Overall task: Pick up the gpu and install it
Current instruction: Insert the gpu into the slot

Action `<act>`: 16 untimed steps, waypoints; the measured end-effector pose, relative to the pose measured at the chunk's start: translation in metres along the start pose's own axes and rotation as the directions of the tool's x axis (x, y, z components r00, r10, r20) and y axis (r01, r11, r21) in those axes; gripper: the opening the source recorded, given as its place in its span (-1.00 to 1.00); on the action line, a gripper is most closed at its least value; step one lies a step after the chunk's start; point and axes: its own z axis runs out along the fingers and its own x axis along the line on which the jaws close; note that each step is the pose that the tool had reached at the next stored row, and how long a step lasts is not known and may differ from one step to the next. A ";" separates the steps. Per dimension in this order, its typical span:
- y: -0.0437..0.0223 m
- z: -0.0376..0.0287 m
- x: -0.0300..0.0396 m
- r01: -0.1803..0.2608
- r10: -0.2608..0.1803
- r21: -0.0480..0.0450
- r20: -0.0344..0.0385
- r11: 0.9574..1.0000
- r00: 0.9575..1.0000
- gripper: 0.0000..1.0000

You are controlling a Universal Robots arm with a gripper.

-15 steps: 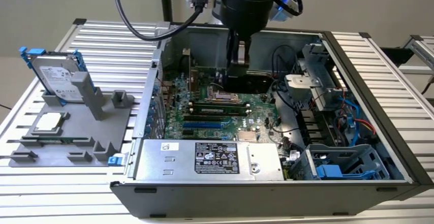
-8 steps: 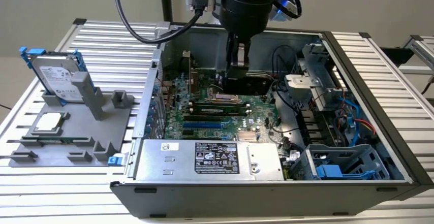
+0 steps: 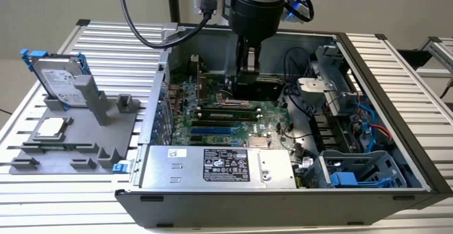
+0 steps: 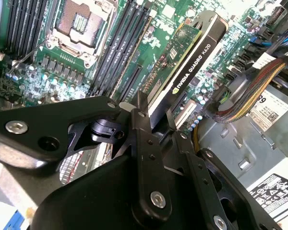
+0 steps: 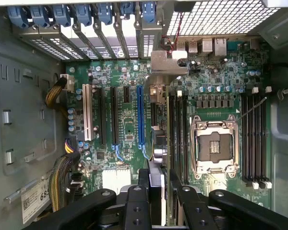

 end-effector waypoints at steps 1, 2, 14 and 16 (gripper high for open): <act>0.0000 0.0004 0.0000 0.000 0.000 0.000 0.000 1.000 1.000 -1.00; 0.0000 0.0008 0.0000 0.000 0.000 0.000 0.000 1.000 1.000 -1.00; -0.0001 0.0045 0.0000 0.000 0.000 0.000 0.000 1.000 1.000 -1.00; -0.0001 0.0059 0.0000 0.000 0.000 0.000 0.000 1.000 1.000 -1.00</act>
